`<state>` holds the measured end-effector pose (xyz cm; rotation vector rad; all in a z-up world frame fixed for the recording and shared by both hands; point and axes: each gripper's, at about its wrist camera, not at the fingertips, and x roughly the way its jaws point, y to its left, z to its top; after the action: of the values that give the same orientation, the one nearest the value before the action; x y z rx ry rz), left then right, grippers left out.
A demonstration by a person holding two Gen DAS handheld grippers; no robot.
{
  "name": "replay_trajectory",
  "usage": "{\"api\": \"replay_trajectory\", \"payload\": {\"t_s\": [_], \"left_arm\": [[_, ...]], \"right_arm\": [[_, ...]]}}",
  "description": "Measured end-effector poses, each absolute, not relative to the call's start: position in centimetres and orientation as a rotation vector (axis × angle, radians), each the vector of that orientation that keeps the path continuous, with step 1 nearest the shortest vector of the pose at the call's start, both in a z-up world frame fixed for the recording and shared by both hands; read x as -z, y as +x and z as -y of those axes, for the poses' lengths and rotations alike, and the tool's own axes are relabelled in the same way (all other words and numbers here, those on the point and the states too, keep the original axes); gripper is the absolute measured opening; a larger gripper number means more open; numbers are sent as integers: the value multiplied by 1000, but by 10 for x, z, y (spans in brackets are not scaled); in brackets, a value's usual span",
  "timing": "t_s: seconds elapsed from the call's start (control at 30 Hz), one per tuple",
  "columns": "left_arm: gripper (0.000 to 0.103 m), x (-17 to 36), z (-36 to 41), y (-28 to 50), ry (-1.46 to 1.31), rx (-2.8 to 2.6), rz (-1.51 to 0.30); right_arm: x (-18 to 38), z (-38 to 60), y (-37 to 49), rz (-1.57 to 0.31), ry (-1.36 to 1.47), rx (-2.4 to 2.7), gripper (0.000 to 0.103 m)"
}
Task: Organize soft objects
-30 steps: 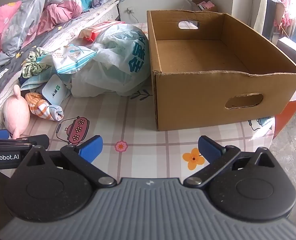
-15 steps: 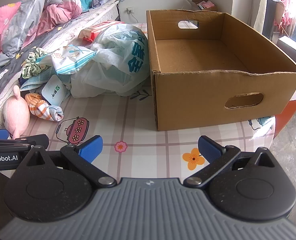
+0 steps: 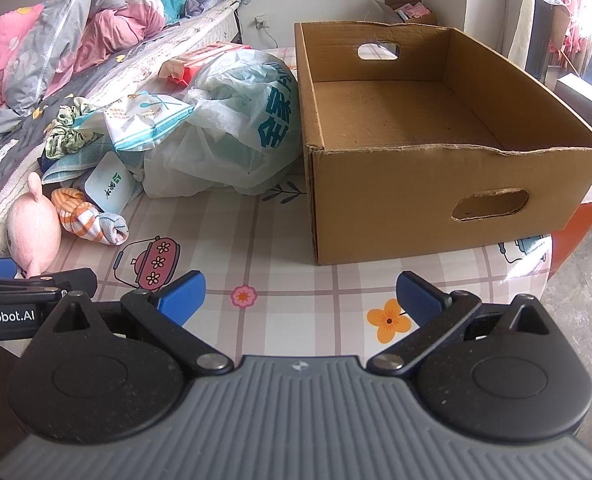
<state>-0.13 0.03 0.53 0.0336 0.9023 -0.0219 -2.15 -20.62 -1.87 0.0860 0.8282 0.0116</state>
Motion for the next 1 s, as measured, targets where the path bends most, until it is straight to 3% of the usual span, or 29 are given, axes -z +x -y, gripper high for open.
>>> {"api": "replay_trajectory", "payload": {"t_s": [1.0], "left_arm": [[102,-6,-2,-1,30,21,-901]], "right_arm": [[20,204,-21,-828,87,-12,102]]}}
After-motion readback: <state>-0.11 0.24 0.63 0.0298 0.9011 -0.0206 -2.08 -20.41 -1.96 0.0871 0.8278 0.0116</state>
